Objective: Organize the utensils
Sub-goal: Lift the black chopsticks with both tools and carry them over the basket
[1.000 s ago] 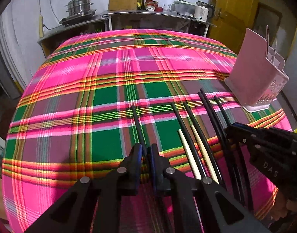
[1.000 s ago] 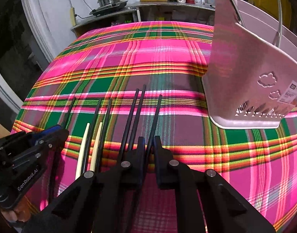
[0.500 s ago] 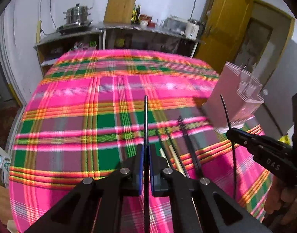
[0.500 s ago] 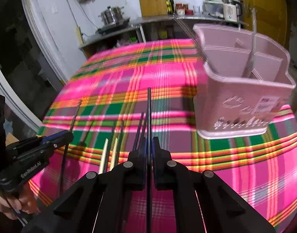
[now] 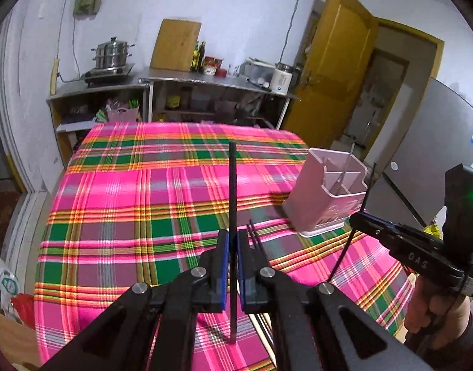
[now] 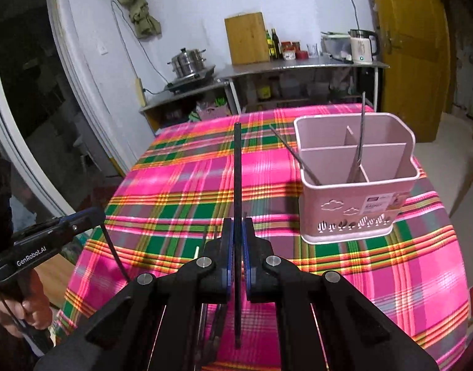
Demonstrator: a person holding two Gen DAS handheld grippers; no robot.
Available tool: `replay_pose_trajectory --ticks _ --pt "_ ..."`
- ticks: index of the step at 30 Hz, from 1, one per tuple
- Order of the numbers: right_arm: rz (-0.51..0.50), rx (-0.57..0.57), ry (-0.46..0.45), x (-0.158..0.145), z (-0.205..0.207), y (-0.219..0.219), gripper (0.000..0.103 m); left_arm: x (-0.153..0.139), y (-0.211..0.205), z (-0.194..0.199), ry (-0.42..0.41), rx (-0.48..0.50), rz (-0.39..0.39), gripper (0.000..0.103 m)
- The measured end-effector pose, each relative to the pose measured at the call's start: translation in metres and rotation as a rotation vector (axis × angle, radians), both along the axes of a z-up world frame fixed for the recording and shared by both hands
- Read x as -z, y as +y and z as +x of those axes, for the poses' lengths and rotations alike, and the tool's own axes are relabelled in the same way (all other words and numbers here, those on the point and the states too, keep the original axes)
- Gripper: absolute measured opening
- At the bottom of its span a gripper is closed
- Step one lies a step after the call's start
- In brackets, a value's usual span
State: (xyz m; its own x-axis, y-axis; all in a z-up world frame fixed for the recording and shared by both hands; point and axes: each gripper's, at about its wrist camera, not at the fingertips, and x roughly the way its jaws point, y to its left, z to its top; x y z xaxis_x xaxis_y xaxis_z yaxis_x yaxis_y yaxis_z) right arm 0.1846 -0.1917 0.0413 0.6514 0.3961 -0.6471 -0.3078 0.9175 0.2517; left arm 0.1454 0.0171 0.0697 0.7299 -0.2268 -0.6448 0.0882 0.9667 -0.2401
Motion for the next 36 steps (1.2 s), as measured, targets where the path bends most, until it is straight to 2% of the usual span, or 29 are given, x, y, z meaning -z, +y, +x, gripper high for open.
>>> replay_pose_trajectory --ticks 12,28,36 --pt "0.021 0.021 -0.060 -0.025 -0.016 -0.013 0.005 -0.036 -0.010 -0.010 -0.062 0.025 -0.043 0.005" --pt "0.023 0.058 -0.053 -0.023 -0.030 -0.037 0.005 -0.017 -0.049 0.006 0.004 0.114 -0.101 0.005" --pt "0.026 0.109 -0.051 -0.027 -0.024 -0.059 0.005 -0.025 -0.077 0.036 0.006 0.167 -0.106 0.005"
